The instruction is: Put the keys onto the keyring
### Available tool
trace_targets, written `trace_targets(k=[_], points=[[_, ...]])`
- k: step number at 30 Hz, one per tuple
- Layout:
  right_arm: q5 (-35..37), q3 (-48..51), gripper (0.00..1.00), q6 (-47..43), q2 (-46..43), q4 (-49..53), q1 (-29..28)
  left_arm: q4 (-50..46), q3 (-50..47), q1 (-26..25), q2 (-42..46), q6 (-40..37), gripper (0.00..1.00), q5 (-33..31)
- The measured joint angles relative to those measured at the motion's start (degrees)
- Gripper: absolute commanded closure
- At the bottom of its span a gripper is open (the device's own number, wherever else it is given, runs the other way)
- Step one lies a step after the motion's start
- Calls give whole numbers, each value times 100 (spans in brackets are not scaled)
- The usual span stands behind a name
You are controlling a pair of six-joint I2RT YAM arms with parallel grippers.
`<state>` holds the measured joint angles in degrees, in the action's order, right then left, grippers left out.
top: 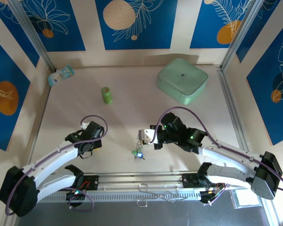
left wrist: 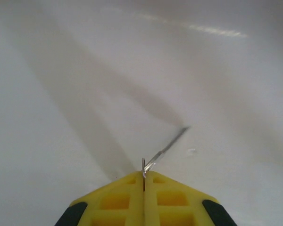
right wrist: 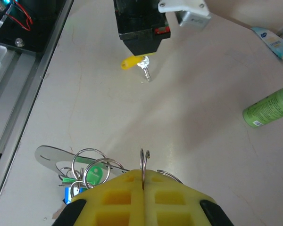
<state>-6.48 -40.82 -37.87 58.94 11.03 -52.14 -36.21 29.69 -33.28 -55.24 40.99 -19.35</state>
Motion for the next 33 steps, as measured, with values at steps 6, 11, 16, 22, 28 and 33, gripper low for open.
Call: trace_targets(k=[6,11,16,22,28,33], points=[[-264,0,100,151,-229,28,326,549,343,-238,483,-1506,100,555],[-503,0,100,234,-442,173,442,1010,487,-302,844,-2859,100,1368],[-671,0,100,236,-450,295,446,1294,562,-345,1117,-4247,100,2249],[-785,-9,100,232,-417,407,444,1362,654,-352,1156,-5713,100,2957],[-903,-164,100,212,-249,525,444,1440,745,-356,1222,-7038,100,3624],[-1016,-291,100,186,-57,619,437,1513,743,-369,1554,-8115,100,4096]])
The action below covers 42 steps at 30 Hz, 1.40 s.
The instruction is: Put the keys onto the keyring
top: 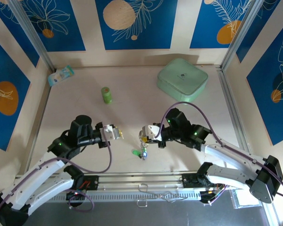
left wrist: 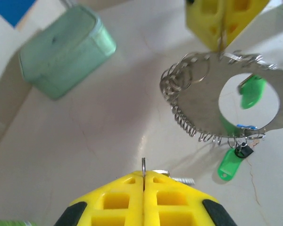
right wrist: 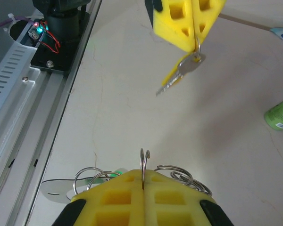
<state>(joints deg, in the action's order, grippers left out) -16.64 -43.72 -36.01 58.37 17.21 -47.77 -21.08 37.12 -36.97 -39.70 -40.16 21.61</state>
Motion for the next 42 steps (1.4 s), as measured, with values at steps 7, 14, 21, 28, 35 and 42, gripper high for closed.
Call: trace_targets(k=[7,14,21,28,35,42], points=[[-291,-186,100,-57,225,87,-26,378,0,-44,63,-1233,100,433],[-579,-485,100,-227,535,247,-76,411,116,-236,-369,-2170,100,610],[-903,-1128,100,-553,1091,566,-74,409,356,-350,-669,-2769,100,756],[-935,-1373,100,-754,1318,719,-74,398,365,-442,-741,-3053,100,776],[-931,-1447,100,-809,1429,800,-72,393,365,-483,-739,-3093,100,778],[-929,-1519,100,-815,1436,800,-52,315,365,-485,-721,-3222,100,776]])
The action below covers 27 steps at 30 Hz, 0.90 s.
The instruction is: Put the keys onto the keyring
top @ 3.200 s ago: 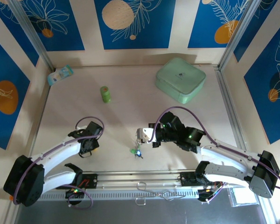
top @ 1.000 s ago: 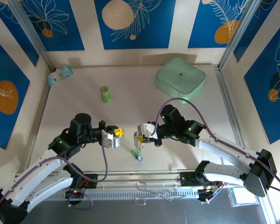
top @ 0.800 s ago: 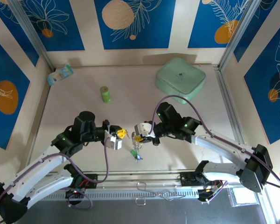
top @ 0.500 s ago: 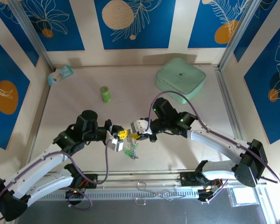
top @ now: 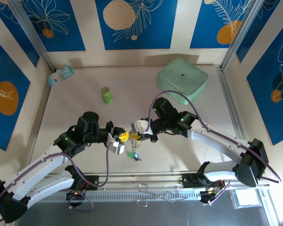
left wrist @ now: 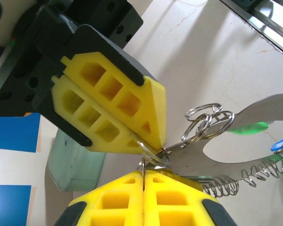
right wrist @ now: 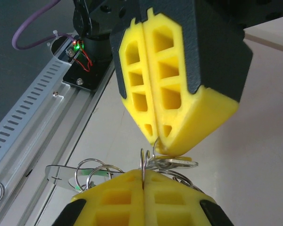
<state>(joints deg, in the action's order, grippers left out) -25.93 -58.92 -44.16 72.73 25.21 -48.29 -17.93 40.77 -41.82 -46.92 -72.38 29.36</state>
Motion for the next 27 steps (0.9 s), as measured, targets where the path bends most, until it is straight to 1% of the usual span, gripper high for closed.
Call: trace_targets(k=[18,27], points=[[35,-24,100,7,111,13,33,-57,0,-37,46,-168,100,-9],[11,-24,100,96,83,-42,118,-144,0,-48,48,-304,100,-221]])
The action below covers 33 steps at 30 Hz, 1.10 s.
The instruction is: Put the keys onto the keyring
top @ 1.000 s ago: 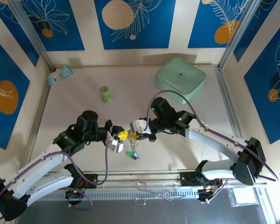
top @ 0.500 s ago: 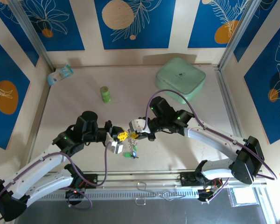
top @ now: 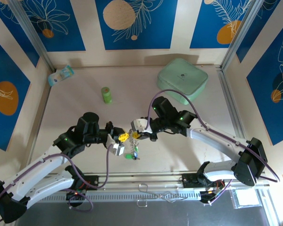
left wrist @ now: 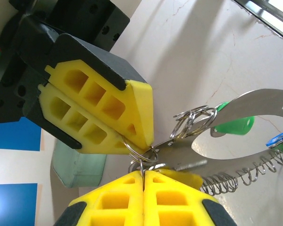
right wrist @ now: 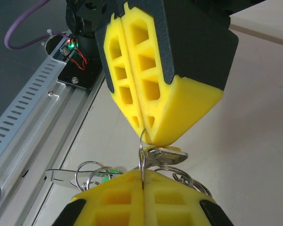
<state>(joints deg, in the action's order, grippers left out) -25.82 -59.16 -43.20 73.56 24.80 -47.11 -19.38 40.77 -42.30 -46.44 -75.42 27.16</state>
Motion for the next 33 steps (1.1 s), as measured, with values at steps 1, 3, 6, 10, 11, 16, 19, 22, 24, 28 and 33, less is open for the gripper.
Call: trace_targets(k=[1,3,6,10,11,16,19,22,24,28,33], points=[[-2,0,100,15,-17,-13,2,-4,0,0,4,0,100,-22],[-15,0,100,37,-55,-42,11,-26,0,0,17,0,100,-42],[-17,2,100,79,-107,-118,11,-28,0,0,26,7,100,-44],[-24,83,100,151,-192,-240,11,-4,0,-7,31,52,100,-44],[-35,105,100,166,-208,-271,11,-2,0,-11,31,92,100,-42],[-87,229,100,262,-284,-463,37,11,0,-22,37,310,85,-44],[-120,315,100,321,-341,-616,70,-90,4,-33,70,557,58,-9],[-118,382,100,358,-398,-741,111,-422,116,-44,57,872,53,26],[-107,426,100,361,-417,-767,114,-588,219,-48,72,1141,49,7],[0,560,100,356,-457,-791,111,-616,243,-46,262,2096,46,-61],[37,603,100,356,-457,-809,96,-459,350,-46,98,3862,47,-72]])
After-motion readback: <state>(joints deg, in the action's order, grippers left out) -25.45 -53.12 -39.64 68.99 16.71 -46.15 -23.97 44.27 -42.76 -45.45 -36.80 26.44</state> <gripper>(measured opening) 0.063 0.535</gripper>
